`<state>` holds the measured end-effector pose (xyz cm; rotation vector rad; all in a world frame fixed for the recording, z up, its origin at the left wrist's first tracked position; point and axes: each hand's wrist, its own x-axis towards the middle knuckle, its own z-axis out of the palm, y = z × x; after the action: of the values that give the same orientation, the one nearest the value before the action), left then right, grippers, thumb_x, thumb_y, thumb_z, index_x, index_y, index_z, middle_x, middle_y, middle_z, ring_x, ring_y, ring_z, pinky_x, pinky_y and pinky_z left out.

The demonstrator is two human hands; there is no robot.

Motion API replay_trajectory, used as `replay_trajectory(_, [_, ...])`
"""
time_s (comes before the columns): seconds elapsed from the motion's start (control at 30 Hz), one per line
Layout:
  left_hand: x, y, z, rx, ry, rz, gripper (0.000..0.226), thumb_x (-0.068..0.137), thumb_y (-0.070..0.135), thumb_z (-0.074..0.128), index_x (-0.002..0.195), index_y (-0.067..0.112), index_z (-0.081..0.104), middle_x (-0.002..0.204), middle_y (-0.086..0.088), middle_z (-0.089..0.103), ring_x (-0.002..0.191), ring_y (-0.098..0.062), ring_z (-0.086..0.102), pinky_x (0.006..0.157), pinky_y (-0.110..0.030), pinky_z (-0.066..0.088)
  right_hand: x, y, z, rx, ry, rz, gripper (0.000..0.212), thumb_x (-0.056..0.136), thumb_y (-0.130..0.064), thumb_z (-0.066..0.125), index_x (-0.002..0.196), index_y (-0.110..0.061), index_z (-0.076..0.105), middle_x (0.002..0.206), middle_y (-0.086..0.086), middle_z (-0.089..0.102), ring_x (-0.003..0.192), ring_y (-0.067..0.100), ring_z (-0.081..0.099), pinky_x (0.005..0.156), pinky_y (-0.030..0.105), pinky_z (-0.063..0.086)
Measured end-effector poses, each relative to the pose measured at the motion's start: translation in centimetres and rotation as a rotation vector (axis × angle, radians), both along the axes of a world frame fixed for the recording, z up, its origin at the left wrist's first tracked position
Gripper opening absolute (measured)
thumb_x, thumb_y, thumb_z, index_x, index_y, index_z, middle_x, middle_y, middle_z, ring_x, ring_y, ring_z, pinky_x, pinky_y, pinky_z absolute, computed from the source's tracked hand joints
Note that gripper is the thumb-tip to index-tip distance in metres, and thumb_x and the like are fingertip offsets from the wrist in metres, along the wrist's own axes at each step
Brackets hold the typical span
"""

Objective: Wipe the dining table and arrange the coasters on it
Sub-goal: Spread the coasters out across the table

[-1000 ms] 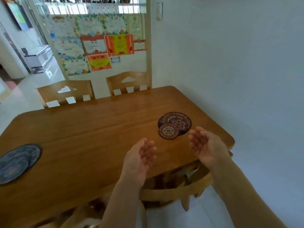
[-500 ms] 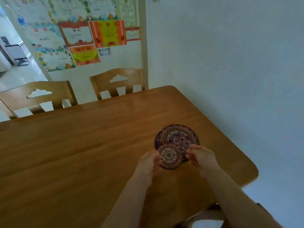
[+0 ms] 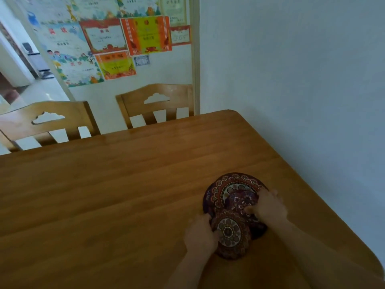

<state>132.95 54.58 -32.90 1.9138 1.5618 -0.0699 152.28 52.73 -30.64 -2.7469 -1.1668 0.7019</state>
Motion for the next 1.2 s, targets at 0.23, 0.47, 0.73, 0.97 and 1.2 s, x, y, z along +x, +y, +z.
replay_trajectory(0.23, [-4.7, 4.7, 1.7, -0.088, -0.394, 0.331, 0.058, 0.097, 0.031, 0.059, 0.149, 0.015, 0.038, 0.147, -0.002, 0.047, 0.123, -0.024, 0.056, 0.084, -0.035, 0.059, 0.8, 3.1, 3.1, 0.089, 0.091, 0.149, 0.031, 0.094, -0.034, 0.061, 0.118, -0.015, 0.061, 0.105, 0.007, 0.066, 0.087, 0.022, 0.065, 0.072, 0.032, 0.052])
replay_trajectory(0.47, [-10.7, 11.8, 5.7, -0.328, -0.94, 0.904, 0.053, 0.093, 0.007, 0.063, 0.143, 0.006, 0.044, 0.14, -0.015, 0.05, 0.118, -0.035, 0.056, 0.063, -0.033, 0.06, -5.3, 12.5, 5.7, 0.533, 0.934, -0.423, 0.036, 0.098, -0.001, 0.051, 0.134, 0.001, 0.049, 0.089, 0.019, 0.064, 0.056, 0.022, 0.062, 0.035, 0.022, 0.045])
replay_trajectory(0.73, [-18.5, 22.2, 4.5, -0.32, -1.106, 1.052, 0.053, 0.092, 0.001, 0.061, 0.142, 0.002, 0.045, 0.135, -0.021, 0.053, 0.098, -0.033, 0.062, 0.051, -0.032, 0.059, -13.4, 24.4, 3.3, 0.64, 1.177, -0.574, 0.035, 0.096, 0.009, 0.045, 0.13, 0.001, 0.049, 0.096, 0.024, 0.063, 0.068, 0.026, 0.064, 0.04, 0.025, 0.053])
replay_trajectory(0.97, [-22.0, 28.3, 2.8, -0.316, -1.156, 1.1, 0.047, 0.096, -0.002, 0.054, 0.142, 0.002, 0.045, 0.138, -0.02, 0.049, 0.093, -0.031, 0.056, 0.056, -0.035, 0.061, -16.2, 31.7, 0.4, 0.652, 1.17, -0.703, 0.04, 0.099, 0.003, 0.044, 0.137, -0.005, 0.044, 0.107, 0.023, 0.061, 0.07, 0.027, 0.066, 0.044, 0.03, 0.058])
replay_trajectory(1.2, [-23.8, 31.0, 1.6, -0.311, -1.173, 1.135, 0.048, 0.096, -0.003, 0.054, 0.143, 0.003, 0.044, 0.14, -0.019, 0.048, 0.101, -0.034, 0.054, 0.064, -0.036, 0.055, -17.4, 33.8, -1.2, 0.596, 0.994, -0.756, 0.03, 0.101, -0.001, 0.041, 0.13, 0.002, 0.05, 0.102, 0.018, 0.06, 0.059, 0.027, 0.059, 0.05, 0.034, 0.057])
